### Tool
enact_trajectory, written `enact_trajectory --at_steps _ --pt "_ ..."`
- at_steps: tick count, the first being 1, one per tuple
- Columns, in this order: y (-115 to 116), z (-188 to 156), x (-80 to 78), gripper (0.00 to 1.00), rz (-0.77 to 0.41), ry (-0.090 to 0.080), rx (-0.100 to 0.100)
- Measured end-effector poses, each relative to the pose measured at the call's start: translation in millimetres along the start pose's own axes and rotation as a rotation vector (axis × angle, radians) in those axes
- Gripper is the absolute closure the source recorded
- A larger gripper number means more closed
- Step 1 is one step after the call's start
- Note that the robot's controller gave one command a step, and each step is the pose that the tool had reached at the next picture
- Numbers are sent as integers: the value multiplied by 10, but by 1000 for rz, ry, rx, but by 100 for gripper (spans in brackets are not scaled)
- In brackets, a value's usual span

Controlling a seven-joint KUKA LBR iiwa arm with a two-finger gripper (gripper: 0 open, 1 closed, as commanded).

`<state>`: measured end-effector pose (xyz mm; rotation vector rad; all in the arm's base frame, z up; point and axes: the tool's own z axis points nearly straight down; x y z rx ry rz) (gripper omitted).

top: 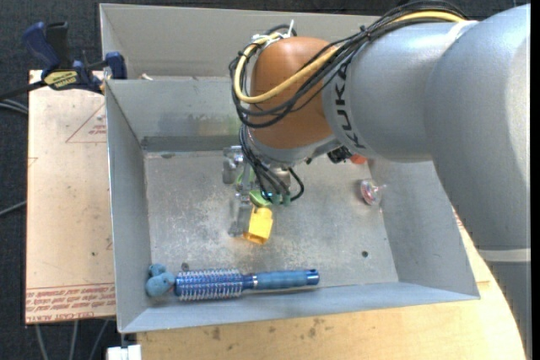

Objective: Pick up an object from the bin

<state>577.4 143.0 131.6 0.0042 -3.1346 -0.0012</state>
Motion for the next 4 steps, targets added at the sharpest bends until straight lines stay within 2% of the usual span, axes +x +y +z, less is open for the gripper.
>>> enact_trajectory --at_steps 1,2,3,4 --pt "-499 476 915 0 -494 -11 2" --pt "-493 462 906 100 -493 -12 1" --pt "-489 471 912 0 -494 -10 0" --pt "-352 572 897 0 -464 -29 5"
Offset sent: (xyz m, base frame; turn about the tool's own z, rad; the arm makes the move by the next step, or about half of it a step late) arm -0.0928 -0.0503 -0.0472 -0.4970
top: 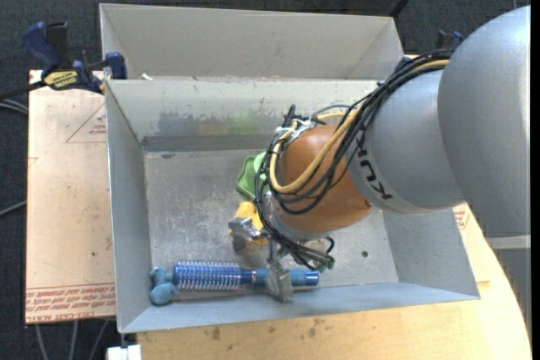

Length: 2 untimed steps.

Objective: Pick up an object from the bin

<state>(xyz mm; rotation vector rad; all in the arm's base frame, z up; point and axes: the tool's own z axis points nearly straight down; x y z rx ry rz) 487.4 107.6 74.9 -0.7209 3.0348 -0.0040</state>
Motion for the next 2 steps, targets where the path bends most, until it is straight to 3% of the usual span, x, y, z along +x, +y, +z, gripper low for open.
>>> enact_trajectory --at_steps 1,2 --pt "-99 0 46 0 61 -5 -5" --pt "-93 32 102 100 64 13 -7"
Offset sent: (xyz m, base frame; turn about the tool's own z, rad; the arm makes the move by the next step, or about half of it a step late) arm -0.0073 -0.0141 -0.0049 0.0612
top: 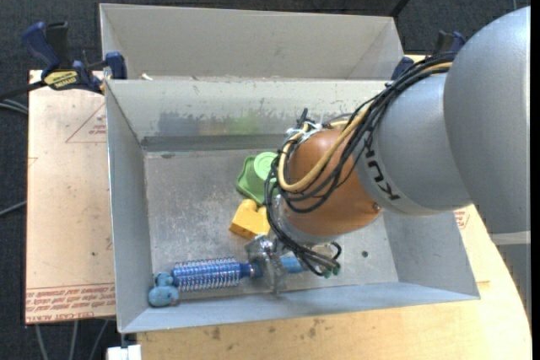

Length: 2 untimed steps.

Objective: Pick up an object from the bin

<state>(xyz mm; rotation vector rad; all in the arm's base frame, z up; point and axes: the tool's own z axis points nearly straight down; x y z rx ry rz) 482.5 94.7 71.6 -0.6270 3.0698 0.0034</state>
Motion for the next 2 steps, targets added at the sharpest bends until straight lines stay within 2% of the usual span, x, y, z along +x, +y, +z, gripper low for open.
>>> enact_trajectory --at_steps 1,2 --pt "189 10 -479 100 9 2 0" --pt "1179 -1004 -579 100 6 1 -2"
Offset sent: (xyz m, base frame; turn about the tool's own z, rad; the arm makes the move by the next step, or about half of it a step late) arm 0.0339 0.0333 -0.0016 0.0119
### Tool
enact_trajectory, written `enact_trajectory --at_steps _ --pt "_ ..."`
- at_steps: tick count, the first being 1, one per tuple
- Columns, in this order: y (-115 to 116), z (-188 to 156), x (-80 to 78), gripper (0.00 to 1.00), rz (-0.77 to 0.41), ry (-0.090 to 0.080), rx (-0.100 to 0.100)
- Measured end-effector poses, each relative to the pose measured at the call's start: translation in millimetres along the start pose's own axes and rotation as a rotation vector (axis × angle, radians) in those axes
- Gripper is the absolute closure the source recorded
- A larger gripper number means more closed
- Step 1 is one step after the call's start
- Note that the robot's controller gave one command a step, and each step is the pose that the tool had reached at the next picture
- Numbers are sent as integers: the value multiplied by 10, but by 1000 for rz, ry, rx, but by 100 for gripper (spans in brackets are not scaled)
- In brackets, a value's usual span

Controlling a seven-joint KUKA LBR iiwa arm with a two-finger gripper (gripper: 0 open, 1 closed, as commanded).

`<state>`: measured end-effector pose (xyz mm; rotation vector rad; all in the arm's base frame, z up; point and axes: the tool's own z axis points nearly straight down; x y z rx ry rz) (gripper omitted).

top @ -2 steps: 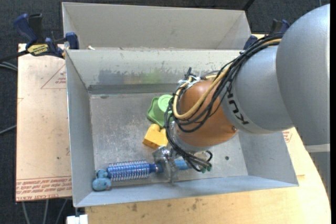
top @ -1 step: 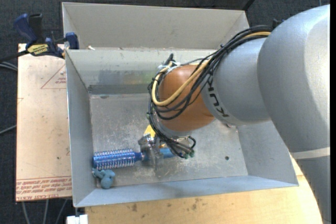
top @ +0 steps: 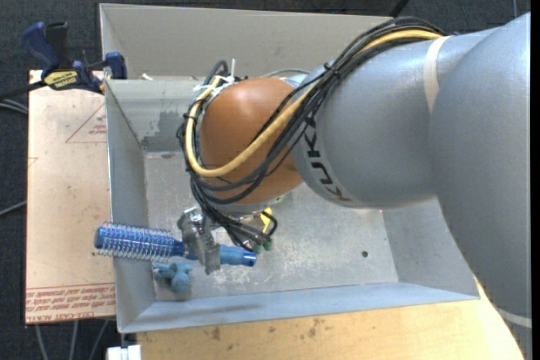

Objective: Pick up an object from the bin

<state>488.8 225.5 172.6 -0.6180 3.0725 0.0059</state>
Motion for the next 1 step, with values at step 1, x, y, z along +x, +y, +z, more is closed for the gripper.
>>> enact_trajectory --at_steps 1 --pt "-141 -1037 -126 100 -7 -3 3"
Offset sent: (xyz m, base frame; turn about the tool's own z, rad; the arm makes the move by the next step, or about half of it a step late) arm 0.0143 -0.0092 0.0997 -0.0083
